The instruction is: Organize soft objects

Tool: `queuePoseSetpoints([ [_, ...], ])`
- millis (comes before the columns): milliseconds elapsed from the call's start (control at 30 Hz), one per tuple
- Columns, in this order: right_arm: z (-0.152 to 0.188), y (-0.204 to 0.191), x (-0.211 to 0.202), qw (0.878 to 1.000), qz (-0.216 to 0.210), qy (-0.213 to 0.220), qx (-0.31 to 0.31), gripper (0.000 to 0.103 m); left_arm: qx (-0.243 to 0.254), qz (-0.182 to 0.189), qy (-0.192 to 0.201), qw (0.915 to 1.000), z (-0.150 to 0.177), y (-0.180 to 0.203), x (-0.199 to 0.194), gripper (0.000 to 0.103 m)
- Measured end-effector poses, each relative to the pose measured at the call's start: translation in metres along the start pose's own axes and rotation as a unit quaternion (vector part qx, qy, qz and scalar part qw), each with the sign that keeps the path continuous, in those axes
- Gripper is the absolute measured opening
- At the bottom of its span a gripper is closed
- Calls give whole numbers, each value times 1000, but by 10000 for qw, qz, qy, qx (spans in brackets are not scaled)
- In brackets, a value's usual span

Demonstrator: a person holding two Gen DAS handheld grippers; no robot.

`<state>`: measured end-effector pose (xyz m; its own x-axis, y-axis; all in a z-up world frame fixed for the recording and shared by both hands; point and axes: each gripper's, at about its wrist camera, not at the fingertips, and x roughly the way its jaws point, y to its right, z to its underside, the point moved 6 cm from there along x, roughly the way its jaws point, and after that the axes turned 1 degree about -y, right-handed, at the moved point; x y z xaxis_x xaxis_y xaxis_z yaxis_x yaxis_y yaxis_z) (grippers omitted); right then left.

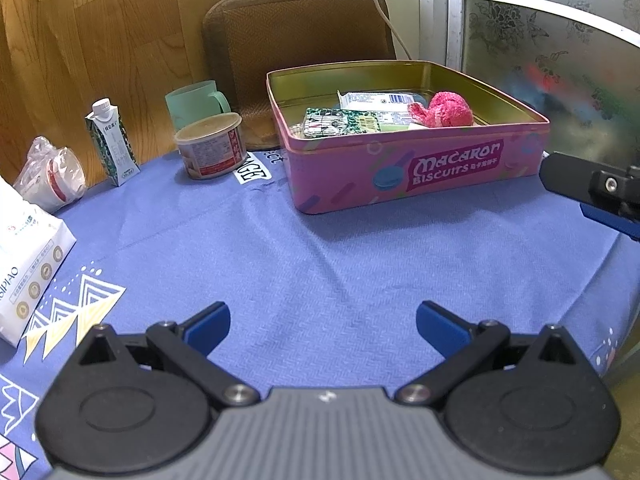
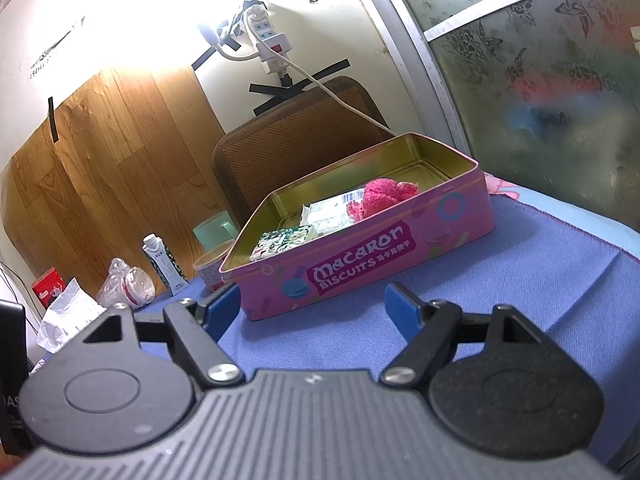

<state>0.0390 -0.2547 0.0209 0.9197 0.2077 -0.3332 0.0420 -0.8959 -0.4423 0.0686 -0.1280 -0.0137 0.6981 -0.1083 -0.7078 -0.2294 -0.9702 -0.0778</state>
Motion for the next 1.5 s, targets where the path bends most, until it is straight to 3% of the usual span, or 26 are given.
queuePoseSetpoints([
  [1500, 4, 2, 2, 10000, 4, -29, 11, 81, -26, 17, -62, 10000, 1, -2, 2, 103],
])
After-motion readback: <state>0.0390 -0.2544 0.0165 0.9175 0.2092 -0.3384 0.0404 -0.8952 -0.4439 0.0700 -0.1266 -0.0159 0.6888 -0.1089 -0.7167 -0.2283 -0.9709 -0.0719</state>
